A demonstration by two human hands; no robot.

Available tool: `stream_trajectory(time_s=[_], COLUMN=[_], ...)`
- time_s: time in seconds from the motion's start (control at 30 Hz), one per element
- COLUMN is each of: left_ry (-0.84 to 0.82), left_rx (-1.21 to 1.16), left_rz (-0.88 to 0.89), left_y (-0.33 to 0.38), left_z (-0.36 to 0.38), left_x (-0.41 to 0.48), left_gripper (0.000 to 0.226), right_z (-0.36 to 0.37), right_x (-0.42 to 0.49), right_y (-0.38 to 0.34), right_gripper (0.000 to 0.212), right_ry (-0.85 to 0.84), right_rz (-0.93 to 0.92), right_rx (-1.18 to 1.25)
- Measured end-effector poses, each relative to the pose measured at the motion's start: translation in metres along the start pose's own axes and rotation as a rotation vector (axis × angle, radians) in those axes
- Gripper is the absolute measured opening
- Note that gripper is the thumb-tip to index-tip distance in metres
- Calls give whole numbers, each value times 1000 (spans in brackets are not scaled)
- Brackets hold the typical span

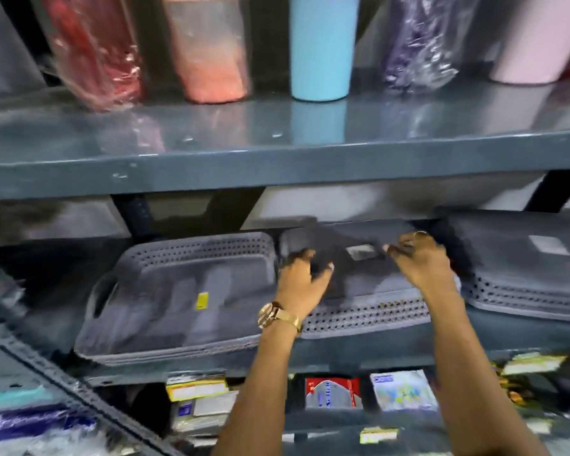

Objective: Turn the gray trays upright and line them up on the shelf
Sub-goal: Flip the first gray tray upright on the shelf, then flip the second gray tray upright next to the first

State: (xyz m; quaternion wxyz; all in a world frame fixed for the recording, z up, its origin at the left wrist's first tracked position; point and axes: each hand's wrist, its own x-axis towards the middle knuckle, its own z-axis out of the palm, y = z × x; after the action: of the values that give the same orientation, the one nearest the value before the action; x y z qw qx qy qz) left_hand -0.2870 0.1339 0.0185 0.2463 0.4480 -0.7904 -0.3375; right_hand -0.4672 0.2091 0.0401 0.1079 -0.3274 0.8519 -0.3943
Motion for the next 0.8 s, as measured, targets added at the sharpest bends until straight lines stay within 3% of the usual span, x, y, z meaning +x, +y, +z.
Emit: stream_trajectory(time_s=[0.1, 0.27, 0.37, 0.67, 0.73, 0.8], left_ry=[94, 305, 380, 431, 497, 667], left_rx=[270, 383, 350, 183, 73, -61], left_rz=[-118, -340, -454, -625, -570, -410], left_y=[11, 22, 31, 41, 50, 60], left_z=[34, 69, 78, 84, 83, 80], left_x=[8, 14, 15, 35, 39, 42], left_gripper=[57, 70, 73, 88, 96, 99], right_z=[-26, -41, -54, -58, -62, -68], right_x=[35, 70, 81, 89, 90, 90], right_y=[35, 85, 99, 94, 94, 90], right_gripper=[31, 71, 78, 52, 39, 20], right_ry=[-76, -305, -405, -495, -450, -354], right_rz=[18, 117, 145, 152, 141, 160], right_rx=[-56, 2, -2, 23, 194, 453])
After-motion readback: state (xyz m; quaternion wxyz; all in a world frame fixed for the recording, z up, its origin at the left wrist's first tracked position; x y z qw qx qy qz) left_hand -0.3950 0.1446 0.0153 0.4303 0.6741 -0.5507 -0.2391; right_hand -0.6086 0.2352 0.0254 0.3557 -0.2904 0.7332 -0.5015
